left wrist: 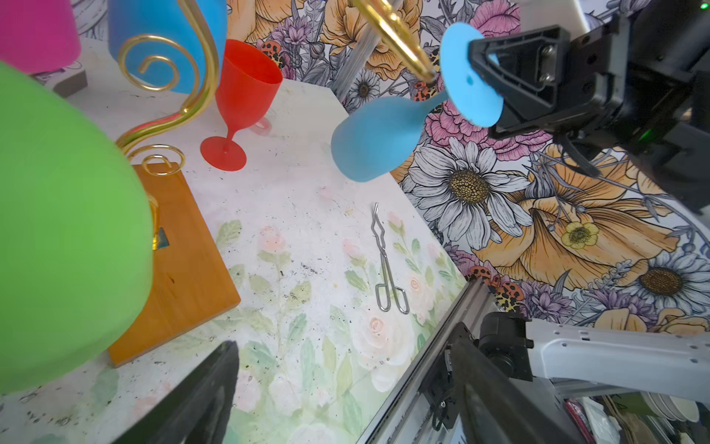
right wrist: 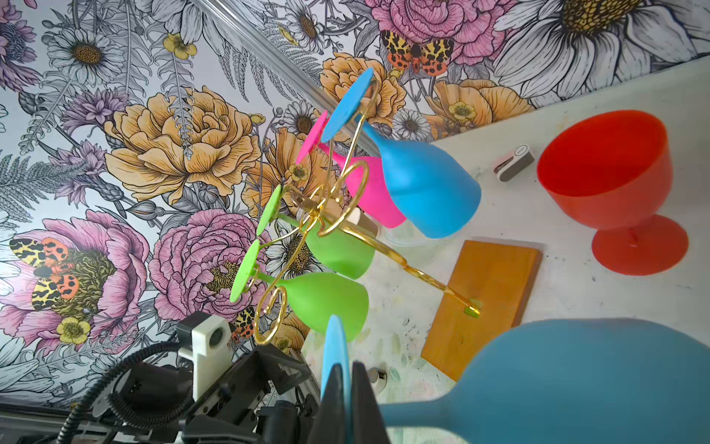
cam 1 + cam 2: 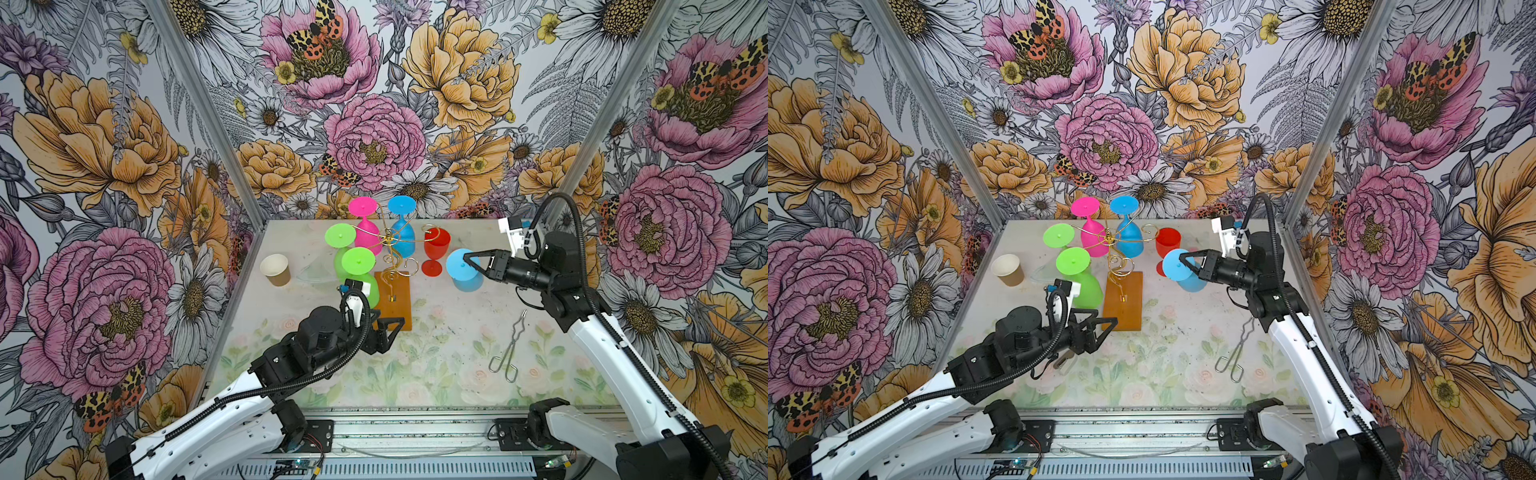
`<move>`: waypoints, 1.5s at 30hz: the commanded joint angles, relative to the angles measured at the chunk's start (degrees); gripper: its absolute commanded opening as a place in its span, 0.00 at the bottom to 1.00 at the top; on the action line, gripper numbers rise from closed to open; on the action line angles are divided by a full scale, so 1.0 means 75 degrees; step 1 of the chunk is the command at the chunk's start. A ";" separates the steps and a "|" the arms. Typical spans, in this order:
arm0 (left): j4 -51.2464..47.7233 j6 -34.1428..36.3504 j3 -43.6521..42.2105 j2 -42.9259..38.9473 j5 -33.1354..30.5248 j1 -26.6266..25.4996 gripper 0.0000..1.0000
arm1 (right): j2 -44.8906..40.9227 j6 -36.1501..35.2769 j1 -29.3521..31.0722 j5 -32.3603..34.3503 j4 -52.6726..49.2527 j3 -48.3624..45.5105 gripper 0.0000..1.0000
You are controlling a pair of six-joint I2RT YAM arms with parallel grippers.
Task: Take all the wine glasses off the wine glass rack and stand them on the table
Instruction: 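Carry the light-blue glass toward the robot while the left gripper reaches to it, then grasp the light-blue glass foot with the left gripper beside the right gripper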
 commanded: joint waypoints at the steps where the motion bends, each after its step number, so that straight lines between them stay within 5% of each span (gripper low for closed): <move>1: 0.0600 -0.0117 0.0262 0.0111 0.0318 -0.0258 0.87 | -0.0484 -0.0652 0.0514 -0.0351 -0.0169 -0.0337 0.00; 12: 0.0646 -0.0339 0.0315 0.0171 0.0260 -0.0668 0.79 | -0.0414 -0.1240 0.2450 0.0494 -0.0191 -0.0474 0.00; 32: 0.1236 -0.0669 0.0328 0.0417 0.1170 -0.0562 0.61 | -0.0078 -0.1339 0.3499 0.0629 0.0511 -0.0183 0.00; 41: 0.1820 -0.0916 0.0147 0.0251 0.1886 -0.0318 0.28 | -0.0016 -0.1257 0.3520 0.0689 0.0844 -0.0302 0.00; 45: 0.1982 -0.1057 -0.0008 0.0127 0.1979 -0.0186 0.24 | -0.0026 -0.1243 0.3523 0.0688 0.0892 -0.0343 0.00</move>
